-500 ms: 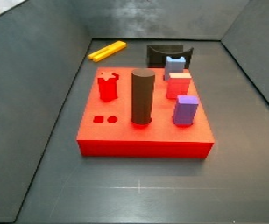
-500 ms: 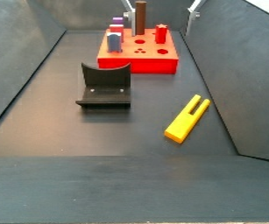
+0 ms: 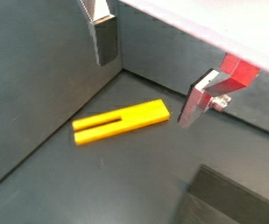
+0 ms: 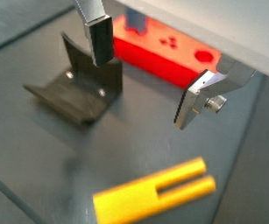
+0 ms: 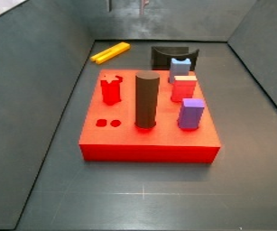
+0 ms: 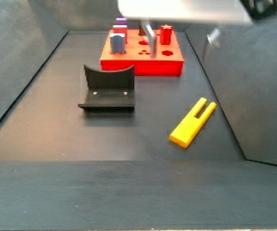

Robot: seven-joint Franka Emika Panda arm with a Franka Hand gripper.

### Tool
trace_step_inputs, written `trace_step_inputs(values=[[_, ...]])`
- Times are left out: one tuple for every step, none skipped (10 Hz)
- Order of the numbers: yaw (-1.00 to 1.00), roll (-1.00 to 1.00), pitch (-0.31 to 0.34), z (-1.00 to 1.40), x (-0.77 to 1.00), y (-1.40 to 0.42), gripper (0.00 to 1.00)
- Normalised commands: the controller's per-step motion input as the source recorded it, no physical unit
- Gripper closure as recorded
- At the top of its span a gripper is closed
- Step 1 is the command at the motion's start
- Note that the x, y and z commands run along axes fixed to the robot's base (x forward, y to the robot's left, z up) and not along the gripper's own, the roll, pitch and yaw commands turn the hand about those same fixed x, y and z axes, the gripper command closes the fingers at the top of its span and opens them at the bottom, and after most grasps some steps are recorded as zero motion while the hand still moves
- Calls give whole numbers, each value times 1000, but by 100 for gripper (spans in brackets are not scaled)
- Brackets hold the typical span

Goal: Pick up the square-circle object. Move up. Rotate the square-circle object. Place the square-circle object on the fixture. Regrasp the square-circle object. Move to above the board. Insert the square-circle object.
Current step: Pick up the square-circle object.

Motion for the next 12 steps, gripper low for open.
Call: trace_step_inputs(values=[[-337, 0, -11, -1000, -406, 623, 0], [-320, -31, -26, -1000, -197, 640, 0], [-411, -150, -96, -771, 0, 463, 0], [-454, -300, -189, -426, 206, 306, 0], [-434, -354, -207, -326, 306, 274, 0], [-420, -357, -191, -323, 266, 274, 0], [-409, -344, -160, -369, 223, 300, 0], [-397, -357, -146, -371, 129, 300, 0], [-380, -353, -99, -406, 40, 320, 0], [-369, -291, -120, -511, 77, 377, 0], [-363, -251, -150, -569, 40, 357, 0], [-317, -240, -187, -566, 94, 323, 0]])
